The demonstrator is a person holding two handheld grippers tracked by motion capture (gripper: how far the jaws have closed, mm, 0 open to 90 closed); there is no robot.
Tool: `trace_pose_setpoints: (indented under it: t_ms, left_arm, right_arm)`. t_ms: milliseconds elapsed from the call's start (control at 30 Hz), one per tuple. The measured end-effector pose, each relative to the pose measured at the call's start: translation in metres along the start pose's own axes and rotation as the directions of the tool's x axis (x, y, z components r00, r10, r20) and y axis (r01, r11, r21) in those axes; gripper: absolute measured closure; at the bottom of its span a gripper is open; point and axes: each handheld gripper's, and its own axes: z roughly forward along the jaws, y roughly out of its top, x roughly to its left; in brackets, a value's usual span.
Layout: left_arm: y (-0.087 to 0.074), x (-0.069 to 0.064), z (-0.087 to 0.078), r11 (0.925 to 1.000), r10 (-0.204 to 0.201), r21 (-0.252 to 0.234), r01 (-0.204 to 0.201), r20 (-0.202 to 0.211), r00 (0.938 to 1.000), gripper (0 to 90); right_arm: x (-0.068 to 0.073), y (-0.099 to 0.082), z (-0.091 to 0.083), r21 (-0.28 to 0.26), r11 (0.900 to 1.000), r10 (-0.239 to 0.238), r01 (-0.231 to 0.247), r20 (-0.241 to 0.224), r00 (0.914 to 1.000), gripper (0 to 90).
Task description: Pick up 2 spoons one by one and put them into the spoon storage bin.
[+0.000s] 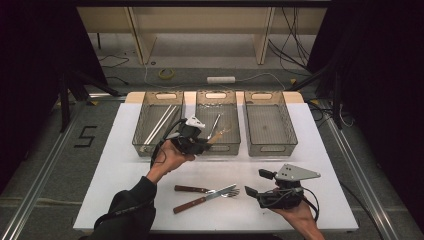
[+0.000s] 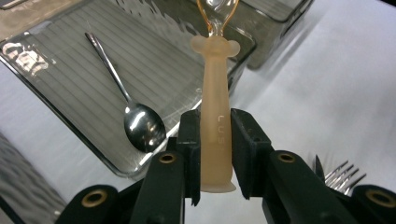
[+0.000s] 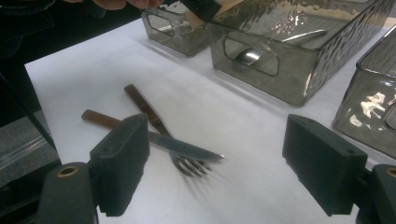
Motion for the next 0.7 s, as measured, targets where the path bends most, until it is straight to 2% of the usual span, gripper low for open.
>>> trace_pose_setpoints:
  t_ms: [233,300,433,567,700]
  left_arm:
    - [0.011,0.010,0.005,0.9980,-0.055,-0.032,0.054,-0.031,0.9980,73.6]
    - [0.014,0.014,0.008,0.9979,-0.058,-0.032,0.057,-0.043,0.9974,73.6]
    - [0.022,0.023,0.012,0.9941,-0.096,-0.058,0.092,-0.067,0.9932,73.6]
    - [0.030,0.028,0.013,0.9932,-0.102,-0.064,0.097,-0.080,0.9915,73.6]
    - [0.034,0.033,0.018,0.9905,-0.128,-0.063,0.122,-0.104,0.9862,73.6]
  right_arm:
    - [0.000,0.000,0.000,-0.001,1.0000,0.002,-0.002,0.001,1.0000,23.9]
    - [0.000,0.000,0.000,0.000,1.0000,-0.002,0.002,0.001,1.0000,23.9]
    - [0.000,0.000,0.000,-0.002,1.0000,0.002,-0.002,0.003,1.0000,23.9]
    - [0.000,0.000,-0.001,0.002,1.0000,0.002,-0.002,0.001,1.0000,23.9]
    - [0.000,0.000,-0.001,0.001,1.0000,0.003,-0.003,0.001,1.0000,23.9]
